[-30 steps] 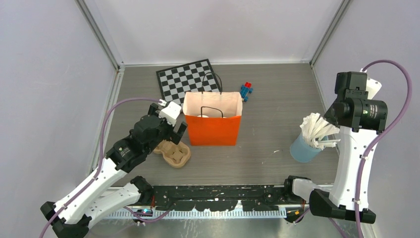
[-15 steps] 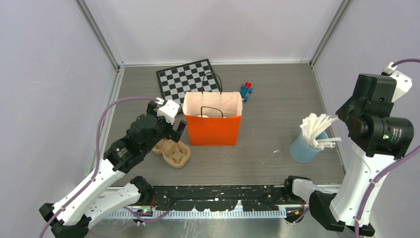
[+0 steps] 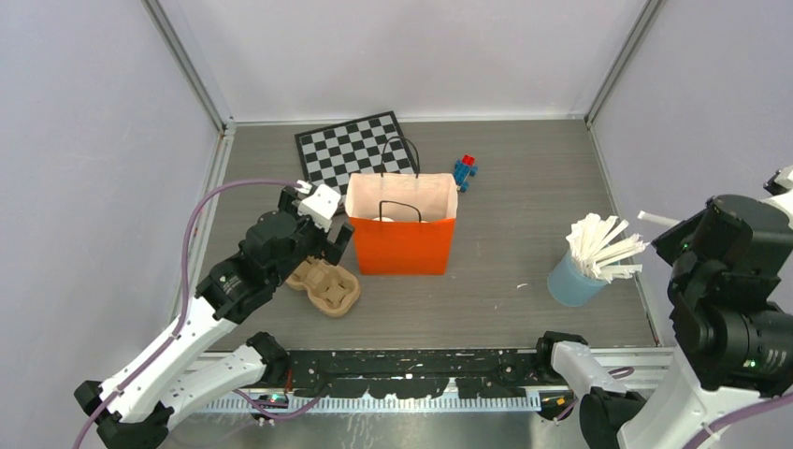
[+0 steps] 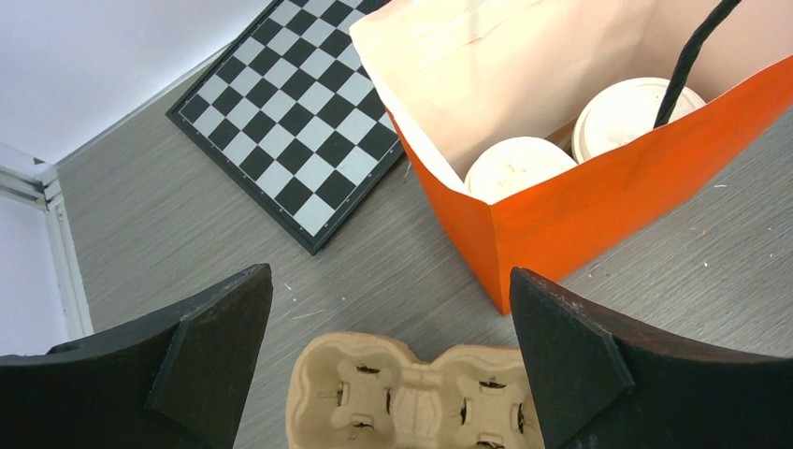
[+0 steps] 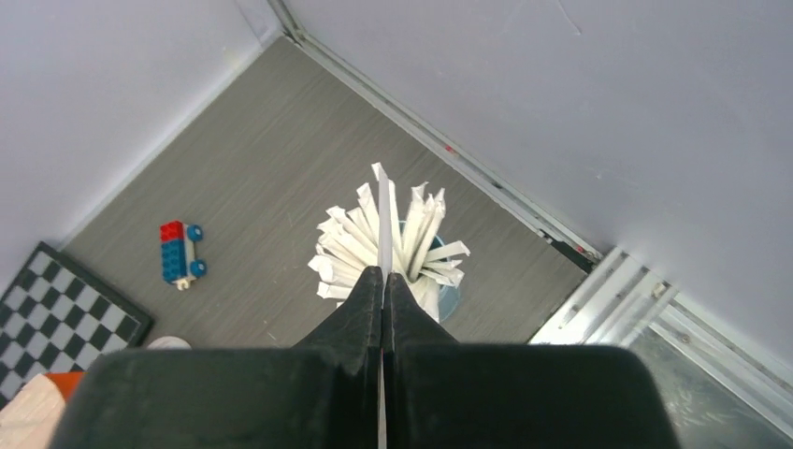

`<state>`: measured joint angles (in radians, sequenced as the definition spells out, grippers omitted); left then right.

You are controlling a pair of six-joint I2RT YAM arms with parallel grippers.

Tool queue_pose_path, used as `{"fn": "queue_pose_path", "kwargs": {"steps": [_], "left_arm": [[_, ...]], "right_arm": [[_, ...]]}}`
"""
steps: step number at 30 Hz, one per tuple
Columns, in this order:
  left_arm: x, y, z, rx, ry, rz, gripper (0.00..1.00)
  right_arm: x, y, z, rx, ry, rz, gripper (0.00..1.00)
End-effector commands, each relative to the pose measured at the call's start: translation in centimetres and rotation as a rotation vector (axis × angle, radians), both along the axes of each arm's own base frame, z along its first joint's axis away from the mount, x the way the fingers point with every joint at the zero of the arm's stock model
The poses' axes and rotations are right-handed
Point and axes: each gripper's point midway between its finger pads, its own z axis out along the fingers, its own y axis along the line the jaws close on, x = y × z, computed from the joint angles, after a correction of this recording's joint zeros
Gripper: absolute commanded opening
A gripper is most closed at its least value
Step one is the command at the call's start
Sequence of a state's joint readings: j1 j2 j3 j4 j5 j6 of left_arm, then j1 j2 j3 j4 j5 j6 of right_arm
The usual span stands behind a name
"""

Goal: Pack the takeout coffee

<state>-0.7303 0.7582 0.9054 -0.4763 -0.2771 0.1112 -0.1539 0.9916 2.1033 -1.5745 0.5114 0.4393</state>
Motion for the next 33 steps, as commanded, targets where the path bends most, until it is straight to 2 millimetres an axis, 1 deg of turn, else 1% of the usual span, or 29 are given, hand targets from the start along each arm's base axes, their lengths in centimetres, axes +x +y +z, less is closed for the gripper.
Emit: {"fn": "queue_pose_path", "kwargs": {"steps": [1,4,6,8,9,11,14,16,17,19,22,25,28,31,33], "left_arm": [[0.7,0.1,3.6,-0.061,-0.088,0.020,1.00],[0.8,-0.2,4.1,-0.101,-0.068,0.038,1.00],[0.8,-0.4,4.2,-0.133,-0.040,0.049,1.00],[0.7,-0.6,4.7,-0.181,-0.021,0.063,1.00],[0.6,-0.7,5.1,-0.205,-0.016,0.067,1.00],[0.5,-0.7,6.5,-0.245,-0.024,0.071,1.00],[0.4,-0.5,8.5,-0.277,-0.038,0.088,1.00],[0.4,-0.4,9.4,-0.286,-0.041,0.092,1.00],[0.5,-0.6,9.6,-0.287,-0.042,0.087,1.00],[0.8,-0.9,9.8,-0.288,-0.040,0.083,1.00],[1.1,-1.4,9.8,-0.298,-0.014,0.090,1.00],[1.3,-1.9,9.3,-0.322,0.017,0.098,1.00],[1.5,-2.5,8.8,-0.338,0.043,0.100,1.00],[2.1,-2.9,8.7,-0.341,0.052,0.106,1.00],[2.6,-3.1,8.9,-0.346,0.053,0.120,1.00]], "right_arm": [[1.8,1.0,2.1,-0.006,-0.143,0.079,0.00],[5.0,3.5,3.0,0.053,-0.220,0.234,0.00],[7.1,5.3,2.9,0.111,-0.240,0.335,0.00],[9.0,7.1,2.6,0.180,-0.248,0.428,0.00],[9.9,8.1,2.8,0.210,-0.268,0.484,0.00],[11.2,9.4,2.7,0.262,-0.281,0.551,0.00],[12.6,11.3,3.1,0.328,-0.313,0.647,0.00],[13.7,12.8,2.5,0.403,-0.300,0.720,0.00],[14.4,13.5,1.6,0.447,-0.271,0.752,0.00],[14.9,14.5,1.0,0.490,-0.261,0.804,0.00],[15.2,15.2,2.3,0.480,-0.334,0.849,0.00],[15.3,16.4,3.2,0.522,-0.352,0.907,0.00],[14.8,18.0,3.0,0.566,-0.336,0.970,0.00],[14.1,19.9,2.1,0.584,-0.300,1.044,0.00],[13.5,21.6,1.6,0.585,-0.276,1.118,0.00]]}}
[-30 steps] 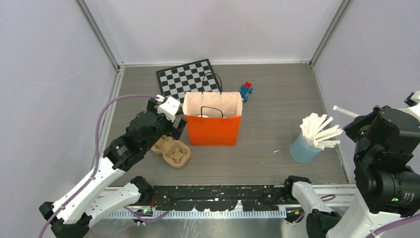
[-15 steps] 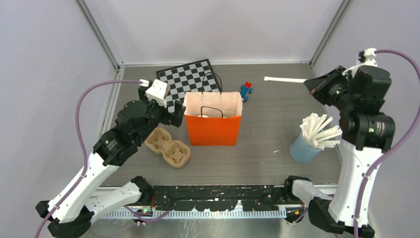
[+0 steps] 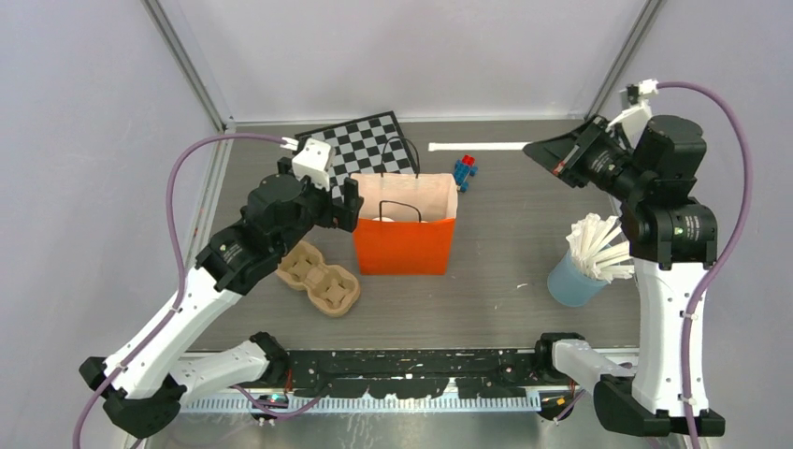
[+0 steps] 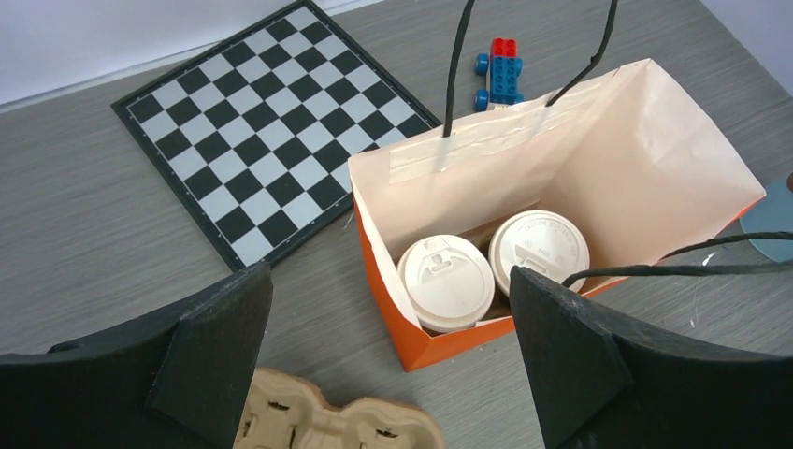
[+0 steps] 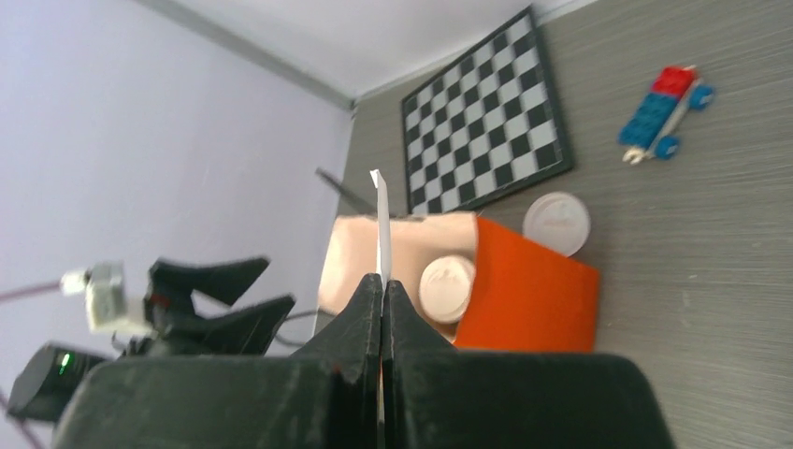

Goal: Pack the takeout coffee

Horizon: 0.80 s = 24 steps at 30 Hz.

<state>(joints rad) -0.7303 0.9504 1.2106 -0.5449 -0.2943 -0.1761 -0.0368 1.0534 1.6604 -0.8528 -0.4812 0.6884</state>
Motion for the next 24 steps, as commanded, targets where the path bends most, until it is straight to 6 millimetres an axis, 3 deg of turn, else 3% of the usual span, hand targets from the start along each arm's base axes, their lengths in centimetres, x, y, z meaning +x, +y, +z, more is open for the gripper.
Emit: {"fn": "queue_pose_path", "kwargs": {"steps": [1,8,19,24], "left_arm": [[0.8,-0.3,2.2,-0.070,-0.023,0.036,1.00],[0.8,0.8,1.9,-0.078,-0.011,0.097,1.00],[0.3,1.4,2.9,-0.105,-0.026,0.110,1.00],[-0.2,1.9,2.5,-0.114,-0.019,0.117,1.00]], "right_arm": [[-1.7,3.9,1.0,0.008,-0.070,0.177,0.00],[-1.3,5.6,1.9,0.010,-0.098,0.207,0.00],[-0.4,9.7,-1.9,0.021,-0.005,0.339,0.00],[1.8,11.2,-3.7,0.047,0.016,0.331,0.00]]}}
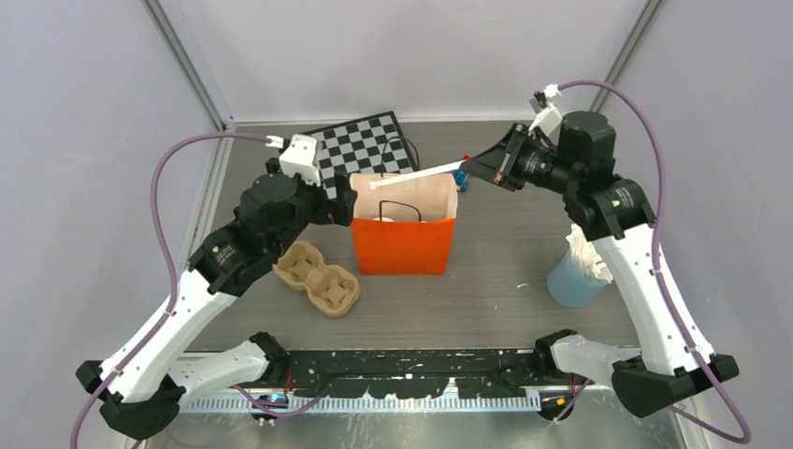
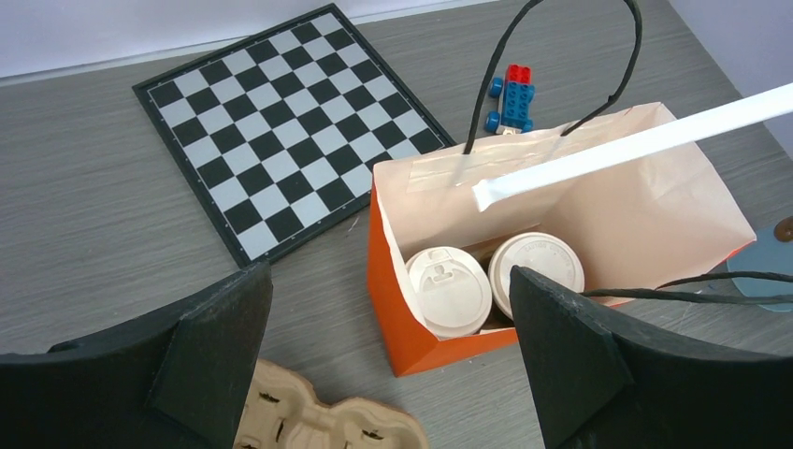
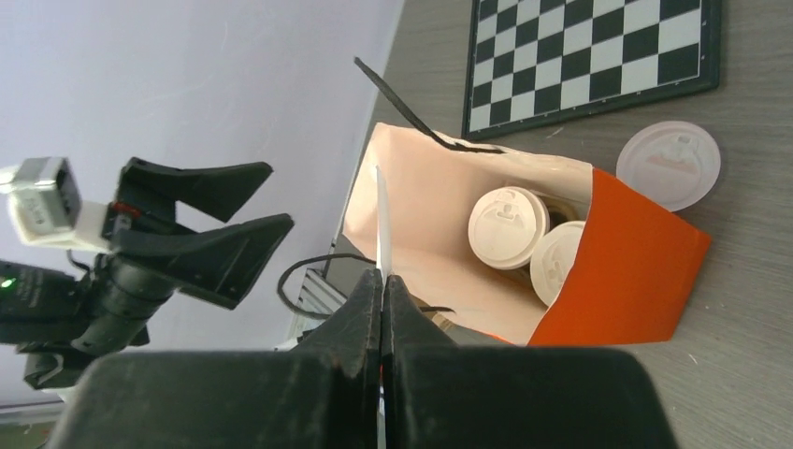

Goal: Pack the takeout coffee

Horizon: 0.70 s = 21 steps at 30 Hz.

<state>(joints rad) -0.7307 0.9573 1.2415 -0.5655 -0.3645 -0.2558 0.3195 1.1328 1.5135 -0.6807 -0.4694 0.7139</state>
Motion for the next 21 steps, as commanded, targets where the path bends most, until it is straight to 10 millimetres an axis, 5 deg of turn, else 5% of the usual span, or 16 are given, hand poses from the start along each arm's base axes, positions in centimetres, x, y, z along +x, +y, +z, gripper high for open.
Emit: {"fn": "queue_pose_path", "kwargs": {"steps": [1,6,16,21], "left_arm": [[-0.7,1.1,1.7,-0.054,-0.035,0.030,1.00],[-1.1,1.8,1.9,-0.053,-0.037,0.040,1.00],[-1.7,2.4,1.7,-0.070,-0.039,0.053,1.00],[-1.6,2.3,1.3,-0.055,-0.029,0.050,1.00]], "right_arm": [[2.3,1.3,0.1,0.042,-0.033,-0.022,0.00],[4.7,1.8,-2.6,0.030,0.031,-0.063,0.00],[5.5,4.8,-7.2,-0.012,0.196,0.048,0.04],[5.1,4.7,-7.2,-0.049,0.238,0.063,0.19]]}}
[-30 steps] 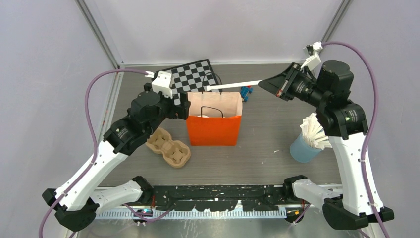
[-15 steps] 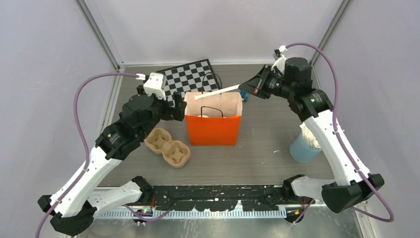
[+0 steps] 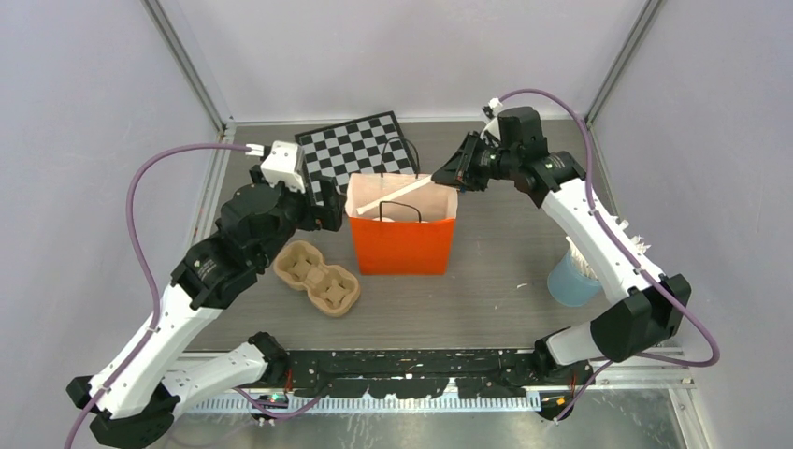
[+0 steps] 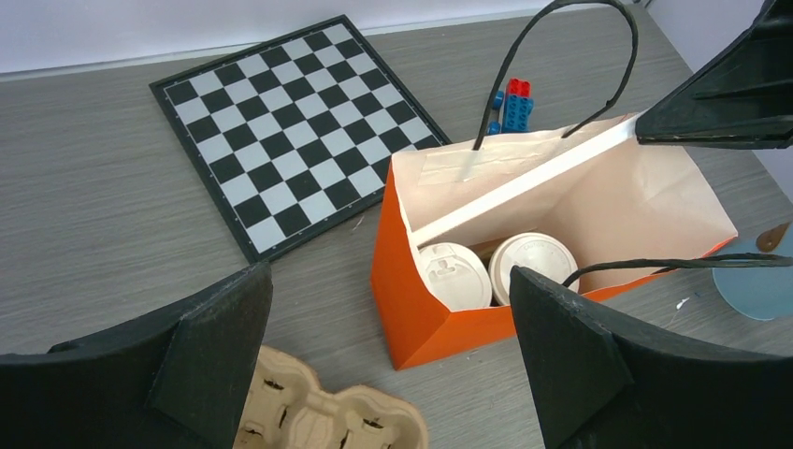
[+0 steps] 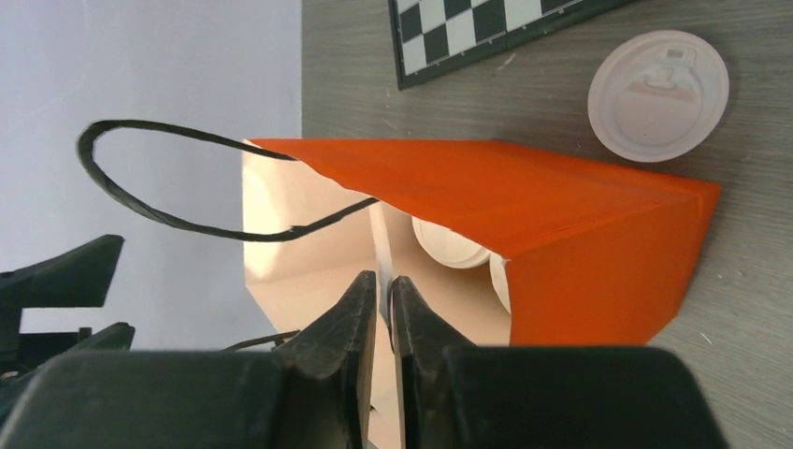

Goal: Pack the takeout coffee

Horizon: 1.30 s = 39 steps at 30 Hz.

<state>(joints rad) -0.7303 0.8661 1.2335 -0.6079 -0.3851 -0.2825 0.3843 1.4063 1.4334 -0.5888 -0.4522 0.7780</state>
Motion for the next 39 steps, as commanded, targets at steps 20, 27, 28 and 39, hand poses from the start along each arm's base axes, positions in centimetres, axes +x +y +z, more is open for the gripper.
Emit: {"fn": "queue_pose_path", "kwargs": {"steps": [20,27,28,39], "left_arm": [[0.8,-0.3,-1.8,0.049,-0.006,-0.007,1.00],[0.4,0.4,-2.6,0.080,-0.007,-0.003,1.00],[0.3,0.5,-2.7,0.082,-0.005,-0.002,1.00],[0.0,1.4,-4.2,0.101,-0.002,0.021,1.00]], "right_arm": [[-7.1,-18.3,2.1,-0.433,0.247,-0.681,0.43],[-9.7,-26.9,0.6,-0.545,0.370,-0.982,0.42],[-10.1,-27.6,0.7,-0.567,0.380,-1.002,0.42],[-13.5,-31.0,-0.5,-0.708,0.484,-1.053,0.40]]}}
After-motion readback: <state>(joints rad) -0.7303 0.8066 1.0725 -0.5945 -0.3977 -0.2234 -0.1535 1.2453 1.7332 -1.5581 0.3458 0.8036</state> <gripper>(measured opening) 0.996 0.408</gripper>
